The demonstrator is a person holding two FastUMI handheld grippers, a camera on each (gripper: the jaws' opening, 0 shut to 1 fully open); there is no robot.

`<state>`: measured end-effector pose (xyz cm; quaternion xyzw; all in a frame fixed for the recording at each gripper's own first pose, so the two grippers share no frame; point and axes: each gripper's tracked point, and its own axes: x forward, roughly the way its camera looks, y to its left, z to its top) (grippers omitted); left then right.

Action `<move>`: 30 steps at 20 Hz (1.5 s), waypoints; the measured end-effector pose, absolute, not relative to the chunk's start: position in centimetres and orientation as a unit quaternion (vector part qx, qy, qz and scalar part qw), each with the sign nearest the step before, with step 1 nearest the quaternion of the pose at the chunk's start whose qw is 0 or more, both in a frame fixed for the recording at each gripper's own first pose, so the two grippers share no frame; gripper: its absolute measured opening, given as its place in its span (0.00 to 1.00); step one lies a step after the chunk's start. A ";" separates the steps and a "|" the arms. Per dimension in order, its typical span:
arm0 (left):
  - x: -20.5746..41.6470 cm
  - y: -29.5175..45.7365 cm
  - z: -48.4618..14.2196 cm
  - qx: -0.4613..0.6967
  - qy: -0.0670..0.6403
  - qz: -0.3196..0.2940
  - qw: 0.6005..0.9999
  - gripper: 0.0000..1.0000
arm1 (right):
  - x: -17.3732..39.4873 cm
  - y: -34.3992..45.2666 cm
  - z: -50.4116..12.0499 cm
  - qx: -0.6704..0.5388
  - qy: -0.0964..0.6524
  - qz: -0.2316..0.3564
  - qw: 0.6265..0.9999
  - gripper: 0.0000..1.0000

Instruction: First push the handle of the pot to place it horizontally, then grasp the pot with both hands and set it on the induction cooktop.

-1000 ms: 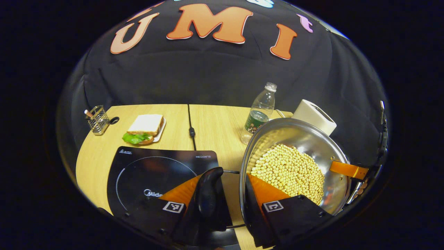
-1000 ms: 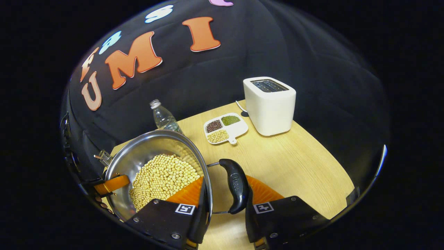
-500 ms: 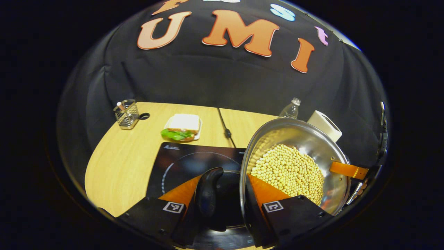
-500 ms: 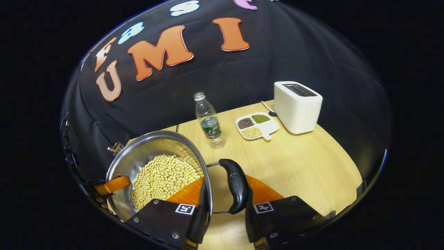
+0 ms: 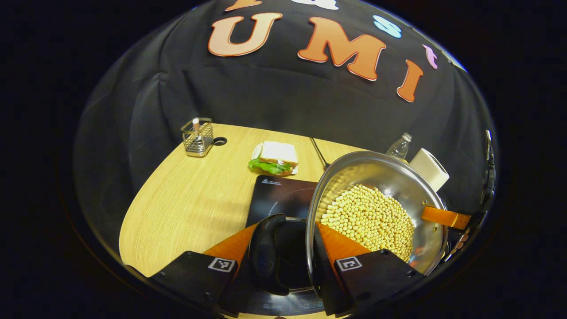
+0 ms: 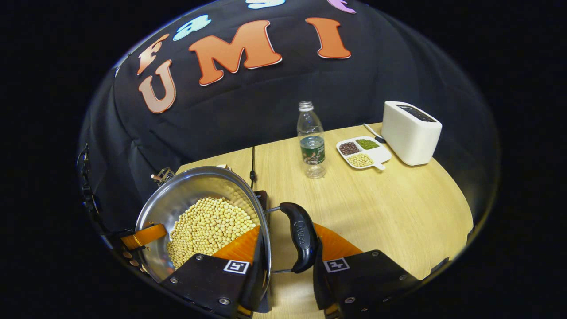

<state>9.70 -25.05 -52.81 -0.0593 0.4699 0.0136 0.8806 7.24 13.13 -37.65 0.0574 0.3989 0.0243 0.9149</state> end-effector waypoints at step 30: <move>12.0 -24.4 -43.4 -0.008 0.415 0.049 0.908 0.97 | 9.4 14.2 -38.7 0.056 0.391 0.034 0.918 0.94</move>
